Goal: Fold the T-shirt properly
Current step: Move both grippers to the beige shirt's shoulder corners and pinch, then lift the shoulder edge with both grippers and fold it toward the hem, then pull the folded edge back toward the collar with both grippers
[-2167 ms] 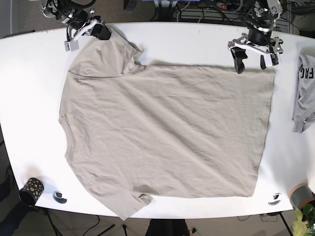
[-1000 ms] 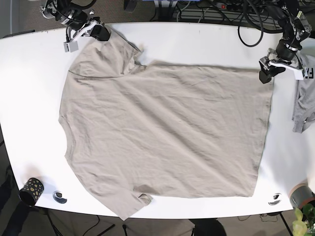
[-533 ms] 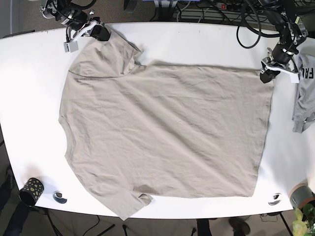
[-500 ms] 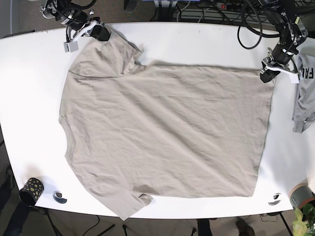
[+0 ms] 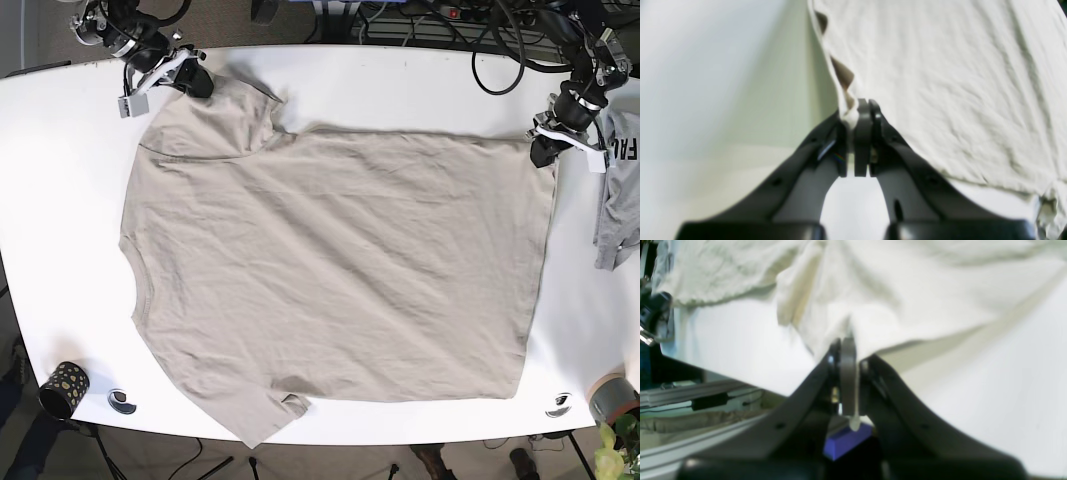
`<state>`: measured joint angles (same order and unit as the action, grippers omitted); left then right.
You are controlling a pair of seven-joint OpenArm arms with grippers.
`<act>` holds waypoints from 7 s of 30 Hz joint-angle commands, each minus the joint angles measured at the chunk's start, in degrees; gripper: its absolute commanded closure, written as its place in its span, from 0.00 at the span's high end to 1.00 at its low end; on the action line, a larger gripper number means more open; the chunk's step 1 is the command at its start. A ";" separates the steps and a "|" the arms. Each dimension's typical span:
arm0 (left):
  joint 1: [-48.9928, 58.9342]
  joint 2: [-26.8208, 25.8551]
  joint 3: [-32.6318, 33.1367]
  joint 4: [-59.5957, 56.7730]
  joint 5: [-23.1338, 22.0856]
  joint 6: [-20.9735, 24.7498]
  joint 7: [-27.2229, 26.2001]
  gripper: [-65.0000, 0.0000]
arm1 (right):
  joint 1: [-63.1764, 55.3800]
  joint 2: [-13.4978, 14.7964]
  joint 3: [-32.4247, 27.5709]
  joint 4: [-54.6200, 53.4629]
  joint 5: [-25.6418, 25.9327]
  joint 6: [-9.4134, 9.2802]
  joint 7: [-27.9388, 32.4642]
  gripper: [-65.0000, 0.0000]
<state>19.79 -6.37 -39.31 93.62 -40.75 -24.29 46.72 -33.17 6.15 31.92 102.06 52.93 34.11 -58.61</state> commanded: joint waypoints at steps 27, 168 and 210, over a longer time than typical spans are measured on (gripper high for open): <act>10.49 -0.44 -3.20 17.19 -1.31 -5.99 0.53 0.00 | -10.13 -0.04 5.84 12.09 6.28 0.93 0.28 0.00; -13.95 -11.17 16.85 -15.69 24.44 -0.01 -27.77 0.64 | 35.94 15.43 -11.13 -31.95 -30.03 3.83 18.48 0.58; -4.19 -11.43 16.85 -10.50 24.36 -0.28 -24.08 0.01 | 23.72 12.00 -1.02 -11.20 -29.67 4.18 8.54 0.00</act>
<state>15.11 -16.71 -22.09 80.84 -16.34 -24.45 21.43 -8.95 17.91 28.64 87.74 22.63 37.89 -49.87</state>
